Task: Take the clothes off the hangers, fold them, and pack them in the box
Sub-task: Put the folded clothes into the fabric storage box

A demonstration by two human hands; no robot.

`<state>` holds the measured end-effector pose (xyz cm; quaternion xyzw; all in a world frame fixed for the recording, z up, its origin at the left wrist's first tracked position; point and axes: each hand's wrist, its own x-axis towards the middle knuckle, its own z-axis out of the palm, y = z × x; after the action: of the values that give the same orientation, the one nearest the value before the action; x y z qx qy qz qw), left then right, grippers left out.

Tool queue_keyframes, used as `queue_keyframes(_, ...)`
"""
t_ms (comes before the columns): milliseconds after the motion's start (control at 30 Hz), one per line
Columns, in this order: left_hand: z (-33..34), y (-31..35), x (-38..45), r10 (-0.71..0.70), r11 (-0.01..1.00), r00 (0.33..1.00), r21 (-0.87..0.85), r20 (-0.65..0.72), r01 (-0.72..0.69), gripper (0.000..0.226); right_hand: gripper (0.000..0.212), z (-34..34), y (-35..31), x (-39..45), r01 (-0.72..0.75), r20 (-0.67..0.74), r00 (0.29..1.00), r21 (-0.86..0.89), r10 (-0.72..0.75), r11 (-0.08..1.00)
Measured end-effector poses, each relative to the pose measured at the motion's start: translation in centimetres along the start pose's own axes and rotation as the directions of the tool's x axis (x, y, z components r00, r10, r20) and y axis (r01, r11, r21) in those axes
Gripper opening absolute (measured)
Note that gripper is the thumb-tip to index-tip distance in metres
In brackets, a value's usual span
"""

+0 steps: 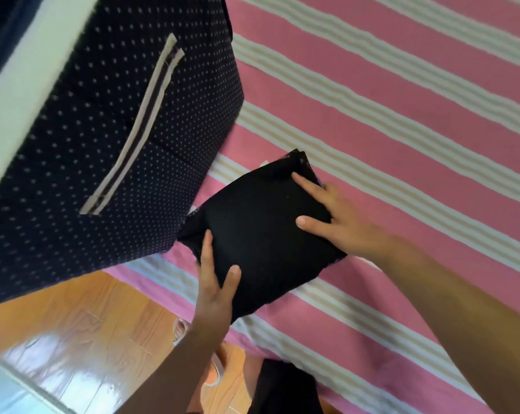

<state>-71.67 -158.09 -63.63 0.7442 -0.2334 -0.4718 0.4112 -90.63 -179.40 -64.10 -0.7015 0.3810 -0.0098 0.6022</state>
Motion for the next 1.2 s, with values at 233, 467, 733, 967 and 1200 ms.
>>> queue_keyframes(233,1.3,-0.7,-3.2,0.023,0.999,0.98,-0.04,-0.199,-0.032,0.076,0.066,-0.1,-3.1,2.6,0.255,0.148,0.965,-0.319,-0.218,0.913)
queue_keyframes(467,-1.8,0.2,-0.2,-0.083,0.995,0.988,0.052,-0.126,0.091,0.075,0.065,0.4,-1.9,7.6,0.121,0.218,0.975,-0.34,-0.047,0.933)
queue_keyframes(733,-0.9,-1.0,1.1,-0.063,0.996,0.981,-0.066,-0.183,0.052,0.075,0.063,1.1,-1.8,8.0,0.039,0.166,0.986,-0.195,-0.007,0.98)
queue_keyframes(967,-1.9,1.4,0.3,0.005,0.995,0.969,-0.098,-0.246,-0.03,0.07,0.06,2.1,-4.1,3.1,-0.071,0.046,0.997,0.2,0.063,0.977)
queue_keyframes(1200,-1.0,12.0,-5.0,0.176,0.984,0.977,0.0,0.123,-0.177,0.067,0.061,-1.8,-10.2,-13.1,-0.065,-0.334,0.923,0.355,0.192,0.932)
